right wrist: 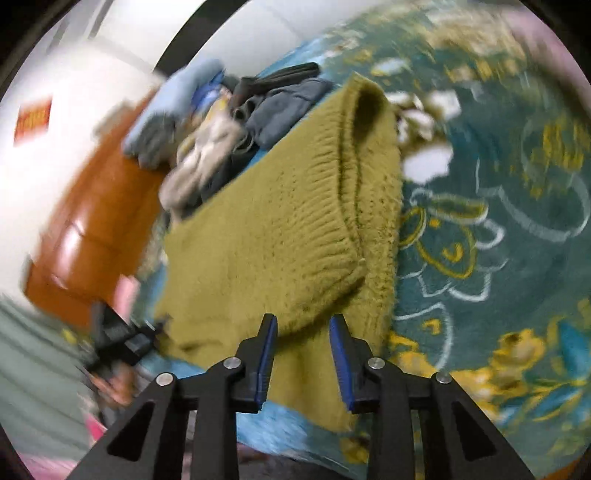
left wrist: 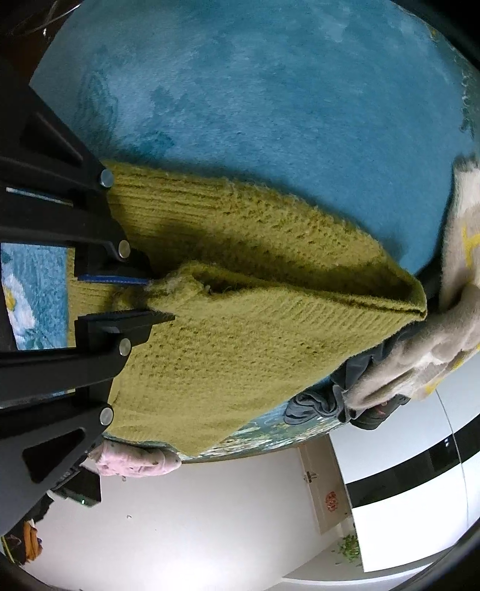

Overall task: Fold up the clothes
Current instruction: 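Lower the sweater flat onto the bed with both grippers and release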

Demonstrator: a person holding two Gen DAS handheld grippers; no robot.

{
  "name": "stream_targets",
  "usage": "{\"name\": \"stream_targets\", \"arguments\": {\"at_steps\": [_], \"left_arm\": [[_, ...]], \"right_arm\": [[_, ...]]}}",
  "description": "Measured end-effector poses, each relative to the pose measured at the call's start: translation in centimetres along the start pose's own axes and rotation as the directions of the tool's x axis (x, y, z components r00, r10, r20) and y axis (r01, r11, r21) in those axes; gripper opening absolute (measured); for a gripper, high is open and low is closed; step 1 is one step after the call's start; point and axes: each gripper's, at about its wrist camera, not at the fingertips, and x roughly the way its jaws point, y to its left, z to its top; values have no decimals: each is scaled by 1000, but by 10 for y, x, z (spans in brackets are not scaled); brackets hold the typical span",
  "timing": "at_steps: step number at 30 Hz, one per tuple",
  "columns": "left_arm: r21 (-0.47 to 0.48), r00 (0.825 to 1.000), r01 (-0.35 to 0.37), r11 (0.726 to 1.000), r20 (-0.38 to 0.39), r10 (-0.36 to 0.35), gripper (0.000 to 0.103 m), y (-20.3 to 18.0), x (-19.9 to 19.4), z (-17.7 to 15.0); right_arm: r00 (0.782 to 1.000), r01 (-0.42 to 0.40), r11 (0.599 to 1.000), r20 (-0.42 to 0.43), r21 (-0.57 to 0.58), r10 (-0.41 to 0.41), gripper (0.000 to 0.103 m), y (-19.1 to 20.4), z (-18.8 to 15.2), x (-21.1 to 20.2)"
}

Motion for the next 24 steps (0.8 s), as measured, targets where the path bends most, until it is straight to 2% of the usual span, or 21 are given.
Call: {"name": "stream_targets", "arguments": {"at_steps": [4, 7, 9, 10, 14, 15, 16, 18, 19, 20, 23, 24], "left_arm": [[-28, 1000, 14, 1000, 3, -14, 18, 2, 1, 0], [-41, 1000, 19, 999, 16, -18, 17, 1, 0, 0], [-40, 999, 12, 999, 30, -11, 15, -3, 0, 1], [-38, 999, 9, 999, 44, -8, 9, -5, -2, 0], [31, 994, 54, 998, 98, -57, 9, -24, -26, -6], [54, 991, 67, 996, 108, -72, 9, -30, -33, -8], [72, 991, 71, 995, 112, -79, 9, -34, -40, -10], [109, 989, 79, 991, 120, -92, 9, -41, -53, -13], [113, 991, 59, 992, 116, -72, 9, -38, -53, -15], [116, 992, 39, 993, 111, -52, 9, -35, -53, -17], [42, 999, -15, 999, 45, 13, 9, -9, -27, -18], [19, 999, -12, 1000, 35, 12, 9, -1, -21, -20]], "right_arm": [[998, -62, 991, 5, 115, 62, 33, -14, 7, 15], [995, -93, 981, 35, 172, 88, 32, -18, 9, 19], [992, -116, 972, 65, 206, 105, 25, -20, 10, 19], [991, -123, 971, 79, 206, 109, 20, -19, 10, 17], [983, -120, 985, 153, 125, 101, 17, 4, 9, -6], [976, -146, 984, 178, 106, 125, 16, 10, 7, -17], [967, -172, 981, 204, 86, 151, 16, 17, 5, -27], [962, -158, 987, 230, 39, 145, 16, 25, -3, -42], [960, -149, 989, 242, 16, 141, 16, 30, -6, -49], [967, -133, 990, 223, 36, 122, 16, 24, -10, -45], [986, -80, 991, 155, 104, 63, 16, 4, -22, -27], [990, -61, 990, 131, 126, 45, 16, -3, -26, -22]]}}
